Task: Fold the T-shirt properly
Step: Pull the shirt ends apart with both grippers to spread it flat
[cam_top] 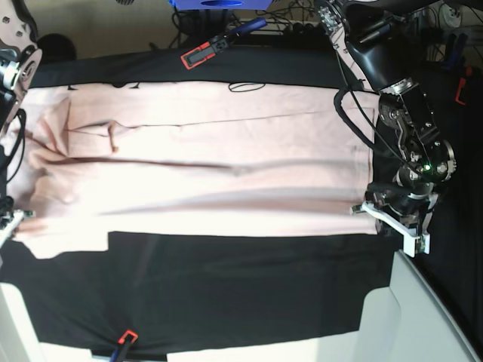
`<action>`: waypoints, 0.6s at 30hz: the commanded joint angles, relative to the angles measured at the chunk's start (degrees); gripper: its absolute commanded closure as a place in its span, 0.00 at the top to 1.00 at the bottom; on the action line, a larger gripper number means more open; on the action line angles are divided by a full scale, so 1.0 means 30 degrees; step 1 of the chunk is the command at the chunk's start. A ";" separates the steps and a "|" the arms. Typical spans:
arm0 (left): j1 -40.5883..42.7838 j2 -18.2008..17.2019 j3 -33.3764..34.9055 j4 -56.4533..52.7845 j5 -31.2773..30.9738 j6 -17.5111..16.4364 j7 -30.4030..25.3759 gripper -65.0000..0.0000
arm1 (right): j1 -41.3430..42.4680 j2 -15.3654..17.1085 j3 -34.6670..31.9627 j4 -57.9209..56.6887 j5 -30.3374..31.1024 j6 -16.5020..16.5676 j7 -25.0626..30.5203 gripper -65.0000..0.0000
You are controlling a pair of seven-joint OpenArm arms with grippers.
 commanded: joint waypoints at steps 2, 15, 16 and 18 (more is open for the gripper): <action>-0.0395 -0.0207 0.0001 0.0747 -0.0186 0.0066 -0.0024 0.00 | 0.0253 0.0459 0.0094 0.0976 0.0122 -0.0104 0.0342 0.00; -0.0072 -0.0207 0.0030 0.3208 -0.0186 0.0066 0.0885 0.00 | 0.0253 0.0078 0.0124 0.1386 0.0122 -0.0104 0.0459 0.00; -0.0014 -0.0207 0.0030 0.3267 -0.0186 0.0066 0.0885 0.00 | 0.0194 0.0049 0.0124 0.1650 0.0122 -0.0104 0.0459 0.00; -0.0014 -0.0207 0.0030 0.3267 -0.0186 0.0066 0.0885 0.00 | -0.0040 -0.0098 0.0124 0.2178 0.0151 -0.0104 0.0488 0.00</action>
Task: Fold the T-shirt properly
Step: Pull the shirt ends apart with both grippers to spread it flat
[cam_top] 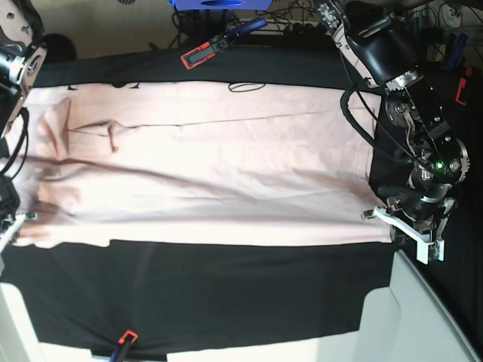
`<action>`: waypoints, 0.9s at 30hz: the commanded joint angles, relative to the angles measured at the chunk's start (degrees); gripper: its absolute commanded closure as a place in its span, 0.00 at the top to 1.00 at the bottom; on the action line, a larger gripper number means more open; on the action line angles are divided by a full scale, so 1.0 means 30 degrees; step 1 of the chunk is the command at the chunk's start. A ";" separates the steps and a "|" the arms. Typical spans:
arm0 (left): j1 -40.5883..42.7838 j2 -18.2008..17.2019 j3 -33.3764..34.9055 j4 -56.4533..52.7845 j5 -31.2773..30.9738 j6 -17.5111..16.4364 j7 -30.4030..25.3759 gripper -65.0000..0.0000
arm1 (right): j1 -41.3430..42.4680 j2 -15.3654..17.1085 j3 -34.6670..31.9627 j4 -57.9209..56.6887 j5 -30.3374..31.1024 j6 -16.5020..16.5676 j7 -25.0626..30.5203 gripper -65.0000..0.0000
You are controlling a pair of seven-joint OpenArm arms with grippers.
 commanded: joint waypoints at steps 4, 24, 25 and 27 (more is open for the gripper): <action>-0.0341 -0.0207 0.0023 0.0265 -0.0135 0.0066 -0.0412 0.00 | 0.0353 0.0156 0.0124 0.1623 0.0100 -0.0111 0.0342 0.00; 0.0450 -0.0207 0.0023 0.0528 -0.0135 0.0066 -0.0412 0.00 | -0.1112 0.0156 0.0124 0.5081 0.0071 -0.0111 -0.0625 0.00; 0.0596 -0.0207 0.0023 0.0528 -0.0135 0.0066 -0.0412 0.00 | -0.1405 0.0156 0.0124 0.5228 0.0071 -0.0111 -0.0713 0.00; 0.0948 -0.0207 0.0023 0.0528 -0.0135 0.0066 -0.0471 0.00 | -0.1845 0.0127 0.0124 0.5696 0.0071 -0.0111 -0.0771 0.00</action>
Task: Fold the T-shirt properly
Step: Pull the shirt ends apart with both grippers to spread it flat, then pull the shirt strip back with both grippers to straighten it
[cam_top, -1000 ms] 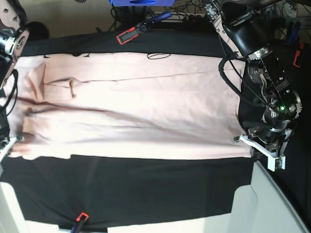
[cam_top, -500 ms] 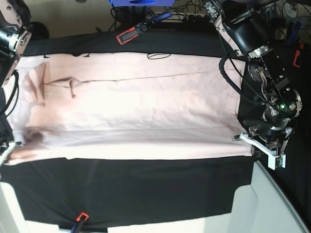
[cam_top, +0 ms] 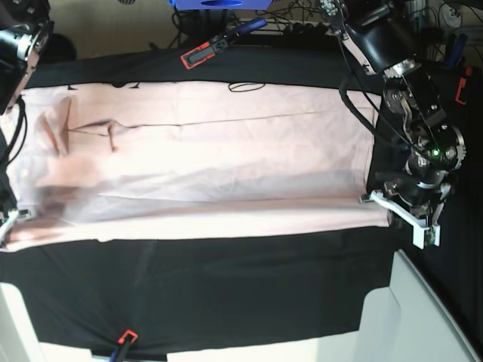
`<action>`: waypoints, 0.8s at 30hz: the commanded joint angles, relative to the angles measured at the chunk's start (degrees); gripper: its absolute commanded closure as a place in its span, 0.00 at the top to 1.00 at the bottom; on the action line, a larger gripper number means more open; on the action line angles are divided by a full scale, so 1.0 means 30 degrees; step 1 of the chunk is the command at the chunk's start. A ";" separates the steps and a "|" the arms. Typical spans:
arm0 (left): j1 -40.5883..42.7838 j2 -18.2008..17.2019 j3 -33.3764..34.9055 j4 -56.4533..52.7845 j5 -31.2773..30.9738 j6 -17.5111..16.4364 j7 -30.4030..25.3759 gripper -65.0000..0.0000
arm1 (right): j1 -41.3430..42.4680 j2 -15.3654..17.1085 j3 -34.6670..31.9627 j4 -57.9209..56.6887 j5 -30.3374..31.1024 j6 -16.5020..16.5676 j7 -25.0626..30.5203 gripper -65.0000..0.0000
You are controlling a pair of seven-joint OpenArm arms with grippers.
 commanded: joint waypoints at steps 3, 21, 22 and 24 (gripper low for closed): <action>0.0281 -0.0199 0.0016 0.0507 -0.0128 0.0059 -0.0471 0.00 | -0.0297 0.0176 0.0124 0.0722 0.0005 -0.0198 0.0241 0.00; 0.4002 -0.0112 0.1715 0.1972 -0.0128 0.0059 -0.0500 0.00 | -0.3491 -0.1172 0.1442 0.0810 -0.0053 -0.0198 0.0212 0.00; 0.4149 -0.0112 0.1891 0.1942 -0.0128 0.0059 -0.0500 0.00 | -0.3813 -0.1172 0.1442 0.0810 -0.0053 -0.0198 0.0212 0.00; 0.4325 -0.0082 0.2008 0.1942 -0.0128 0.0059 -0.0500 0.00 | -0.4282 -0.1172 0.1442 0.0810 -0.0053 -0.0198 0.0212 0.00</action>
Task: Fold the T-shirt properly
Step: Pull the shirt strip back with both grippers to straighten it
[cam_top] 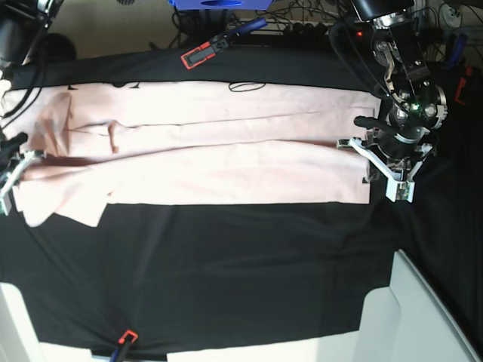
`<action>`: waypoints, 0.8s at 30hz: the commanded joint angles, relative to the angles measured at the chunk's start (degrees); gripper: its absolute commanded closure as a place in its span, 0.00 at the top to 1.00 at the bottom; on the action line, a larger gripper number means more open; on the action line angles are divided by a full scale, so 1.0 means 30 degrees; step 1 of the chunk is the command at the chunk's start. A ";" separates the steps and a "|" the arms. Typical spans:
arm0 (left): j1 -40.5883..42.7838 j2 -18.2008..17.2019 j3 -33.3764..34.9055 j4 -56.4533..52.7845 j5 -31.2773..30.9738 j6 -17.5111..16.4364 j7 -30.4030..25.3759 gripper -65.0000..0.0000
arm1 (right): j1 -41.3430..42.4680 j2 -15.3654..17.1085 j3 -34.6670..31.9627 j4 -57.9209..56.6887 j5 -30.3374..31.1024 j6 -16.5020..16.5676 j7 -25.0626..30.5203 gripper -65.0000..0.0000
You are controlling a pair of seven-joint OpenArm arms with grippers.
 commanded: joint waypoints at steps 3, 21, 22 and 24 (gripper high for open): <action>0.0181 -0.0148 -0.0010 0.0406 -0.0127 0.0066 -0.0369 0.00 | -0.0453 0.0058 0.0585 0.0358 0.0063 -0.0053 0.0125 0.00; 0.1089 -0.0206 -0.0244 0.0552 -0.0010 0.0066 -0.0369 0.00 | -0.1361 -0.0264 0.0937 0.0387 0.0063 -0.0053 0.0125 0.00; 0.1119 -0.0206 -0.0244 0.0699 -0.0039 0.0066 -0.0369 0.00 | -0.1332 -0.0264 0.0937 0.0387 0.0063 -0.0053 0.0125 0.00; 0.1119 -0.0206 -0.0244 0.0992 0.0019 0.0066 -0.0369 0.00 | -0.1244 -0.0235 0.0937 0.0387 0.0063 -0.0053 0.0125 0.00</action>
